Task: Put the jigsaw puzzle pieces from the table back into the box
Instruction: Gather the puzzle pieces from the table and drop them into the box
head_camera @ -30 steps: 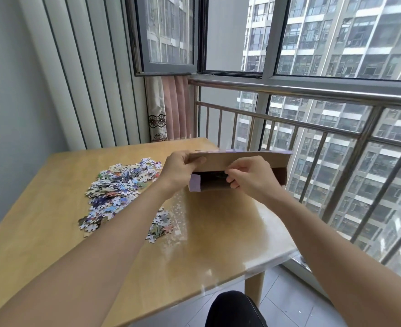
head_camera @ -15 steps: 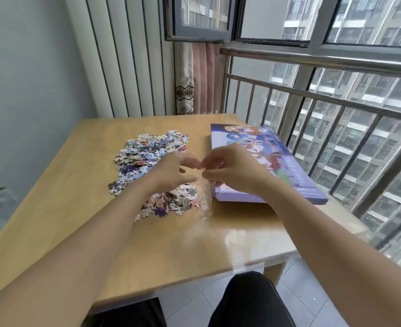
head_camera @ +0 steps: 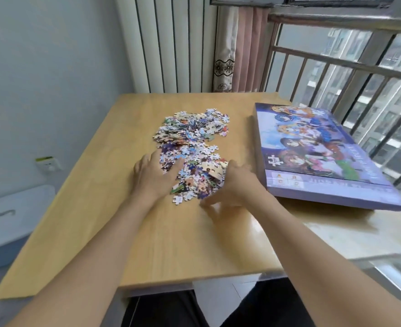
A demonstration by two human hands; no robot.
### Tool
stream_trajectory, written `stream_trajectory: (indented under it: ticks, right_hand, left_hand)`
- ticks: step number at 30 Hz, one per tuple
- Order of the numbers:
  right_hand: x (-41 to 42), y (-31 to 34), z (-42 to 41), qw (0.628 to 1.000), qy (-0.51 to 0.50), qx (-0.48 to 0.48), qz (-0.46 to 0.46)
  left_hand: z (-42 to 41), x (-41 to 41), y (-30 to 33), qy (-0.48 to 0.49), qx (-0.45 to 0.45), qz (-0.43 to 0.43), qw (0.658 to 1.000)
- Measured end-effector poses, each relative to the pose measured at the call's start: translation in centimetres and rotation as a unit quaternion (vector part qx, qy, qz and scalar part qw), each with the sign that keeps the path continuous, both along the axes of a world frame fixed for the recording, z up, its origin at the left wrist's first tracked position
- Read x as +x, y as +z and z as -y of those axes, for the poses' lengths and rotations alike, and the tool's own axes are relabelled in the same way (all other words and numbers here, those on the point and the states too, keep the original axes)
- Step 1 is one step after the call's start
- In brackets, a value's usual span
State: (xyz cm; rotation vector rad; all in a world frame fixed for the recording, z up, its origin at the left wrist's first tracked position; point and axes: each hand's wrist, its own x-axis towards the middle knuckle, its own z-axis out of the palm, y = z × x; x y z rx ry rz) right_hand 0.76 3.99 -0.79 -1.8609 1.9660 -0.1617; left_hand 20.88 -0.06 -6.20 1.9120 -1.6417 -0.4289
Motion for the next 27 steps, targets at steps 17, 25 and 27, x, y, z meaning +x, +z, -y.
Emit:
stream_trajectory:
  ticks: [17, 25, 27]
  right_hand:
    - [1.9, -1.5, 5.2, 0.989, 0.061, -0.099, 0.092]
    - [1.3, -2.5, 5.5, 0.973, 0.047, -0.145, 0.173]
    - [1.2, -2.5, 5.7, 0.97, 0.053, -0.148, 0.188]
  left_hand:
    - [-0.5, -0.9, -0.2, -0.097, -0.071, -0.239, 0.964]
    - [0.1, -1.2, -0.8, -0.134, -0.097, -0.276, 0.947]
    - [0.3, -1.3, -0.8, -0.136, -0.103, -0.274, 0.946]
